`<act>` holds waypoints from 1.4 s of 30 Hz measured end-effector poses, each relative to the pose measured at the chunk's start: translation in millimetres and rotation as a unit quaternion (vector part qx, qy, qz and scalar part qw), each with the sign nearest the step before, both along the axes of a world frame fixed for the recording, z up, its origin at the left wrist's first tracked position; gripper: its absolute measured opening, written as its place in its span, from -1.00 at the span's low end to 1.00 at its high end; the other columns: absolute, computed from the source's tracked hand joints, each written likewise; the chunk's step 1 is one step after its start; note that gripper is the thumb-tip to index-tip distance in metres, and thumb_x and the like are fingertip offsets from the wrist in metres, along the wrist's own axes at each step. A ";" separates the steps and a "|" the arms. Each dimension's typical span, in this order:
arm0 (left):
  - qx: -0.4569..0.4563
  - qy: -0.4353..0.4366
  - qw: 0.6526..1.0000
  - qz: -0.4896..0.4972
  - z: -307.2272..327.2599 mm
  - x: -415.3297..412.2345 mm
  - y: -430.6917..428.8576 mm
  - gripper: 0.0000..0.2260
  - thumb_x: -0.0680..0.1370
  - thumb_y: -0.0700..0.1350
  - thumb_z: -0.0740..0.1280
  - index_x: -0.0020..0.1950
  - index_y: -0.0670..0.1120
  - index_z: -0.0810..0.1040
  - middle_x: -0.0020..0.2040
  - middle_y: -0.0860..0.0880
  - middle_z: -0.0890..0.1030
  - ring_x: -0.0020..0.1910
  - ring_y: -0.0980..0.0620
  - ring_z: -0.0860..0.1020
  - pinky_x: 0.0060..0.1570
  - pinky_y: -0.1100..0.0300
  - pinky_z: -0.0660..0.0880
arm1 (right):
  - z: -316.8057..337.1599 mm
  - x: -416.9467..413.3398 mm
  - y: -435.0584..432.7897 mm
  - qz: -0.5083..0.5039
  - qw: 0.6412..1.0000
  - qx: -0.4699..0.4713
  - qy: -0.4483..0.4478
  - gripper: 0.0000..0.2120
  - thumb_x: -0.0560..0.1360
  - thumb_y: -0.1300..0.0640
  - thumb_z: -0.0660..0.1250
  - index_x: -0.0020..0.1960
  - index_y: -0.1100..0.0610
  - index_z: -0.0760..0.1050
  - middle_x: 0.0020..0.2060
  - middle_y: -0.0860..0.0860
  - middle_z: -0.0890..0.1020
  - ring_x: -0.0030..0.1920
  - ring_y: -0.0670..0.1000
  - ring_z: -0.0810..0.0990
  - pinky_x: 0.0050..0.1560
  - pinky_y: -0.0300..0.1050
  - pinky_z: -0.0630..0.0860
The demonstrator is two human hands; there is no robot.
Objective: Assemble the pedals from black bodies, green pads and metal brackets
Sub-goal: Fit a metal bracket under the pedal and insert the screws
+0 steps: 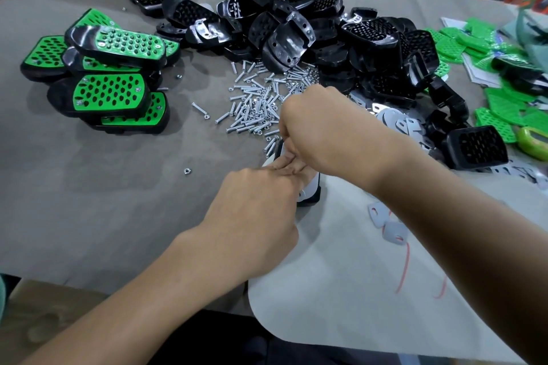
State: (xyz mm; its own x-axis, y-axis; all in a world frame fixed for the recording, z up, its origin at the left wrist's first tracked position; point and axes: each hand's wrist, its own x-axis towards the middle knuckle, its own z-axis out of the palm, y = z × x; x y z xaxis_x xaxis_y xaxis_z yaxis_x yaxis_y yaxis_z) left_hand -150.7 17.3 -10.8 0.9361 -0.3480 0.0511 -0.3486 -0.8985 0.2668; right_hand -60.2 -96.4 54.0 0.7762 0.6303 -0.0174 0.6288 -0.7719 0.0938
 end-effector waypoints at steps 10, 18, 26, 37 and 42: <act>-0.015 0.006 1.000 -0.015 1.1 0.7 0.1 -0.21 0.46 -0.16 0.19 0.68 0.19 0.06 0.65 0.29 0.06 0.60 0.32 0.02 0.30 0.18 0.47 | -1.8 7.6 -1.9 -0.025 0.998 0.055 0.020 -0.85 0.39 0.30 0.37 -0.18 0.09 0.66 -0.41 -0.05 0.54 -0.34 0.04 0.54 -0.27 -0.13 0.54; -0.028 0.012 0.999 -0.015 0.6 0.3 1.3 -0.19 0.45 -0.16 0.20 0.68 0.19 0.05 0.65 0.27 0.03 0.60 0.33 0.00 0.37 0.16 0.44 | 3.5 17.5 -2.8 0.015 0.995 0.049 0.087 -0.78 0.28 0.30 0.37 -0.23 0.04 0.70 -0.37 -0.01 0.68 -0.32 0.01 0.63 -0.27 -0.09 0.60; -0.020 0.002 1.000 -0.011 1.5 -0.8 1.2 -0.21 0.43 -0.15 0.23 0.66 0.17 0.14 0.65 0.27 0.10 0.60 0.29 0.10 0.28 0.13 0.51 | 0.8 20.2 -1.3 0.050 0.998 -0.012 0.035 -0.79 0.45 0.07 0.37 -0.30 0.14 0.53 -0.46 0.07 0.51 -0.34 0.13 0.50 -0.35 -0.08 0.44; -0.014 0.001 1.000 -0.010 -0.1 1.8 2.4 -0.20 0.44 -0.12 0.24 0.66 0.20 0.11 0.65 0.27 0.08 0.60 0.29 0.10 0.22 0.08 0.55 | -17.5 12.5 -23.5 -0.013 0.962 0.238 0.130 -0.65 0.54 0.07 0.30 -0.32 0.30 0.49 -0.44 0.13 0.39 -0.43 0.01 0.23 -0.38 -0.07 0.33; -0.014 -0.005 1.000 -0.018 -2.6 1.0 0.2 -0.22 0.44 -0.13 0.23 0.65 0.22 0.14 0.64 0.30 0.06 0.60 0.31 0.07 0.19 0.10 0.55 | -17.4 12.1 -28.6 -0.062 0.960 0.250 0.106 -0.41 0.52 -0.05 0.36 -0.51 0.18 0.15 -0.59 0.00 0.11 -0.49 0.01 0.10 -0.52 -0.12 0.14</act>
State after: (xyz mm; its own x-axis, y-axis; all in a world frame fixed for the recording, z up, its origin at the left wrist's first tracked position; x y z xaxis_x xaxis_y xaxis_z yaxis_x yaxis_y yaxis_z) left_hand -149.6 17.4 -13.3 0.9221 -0.3803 0.0710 -0.3840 -0.8772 0.2881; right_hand -48.1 -125.0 36.6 0.8587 0.5031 0.0975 0.4924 -0.7573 -0.4290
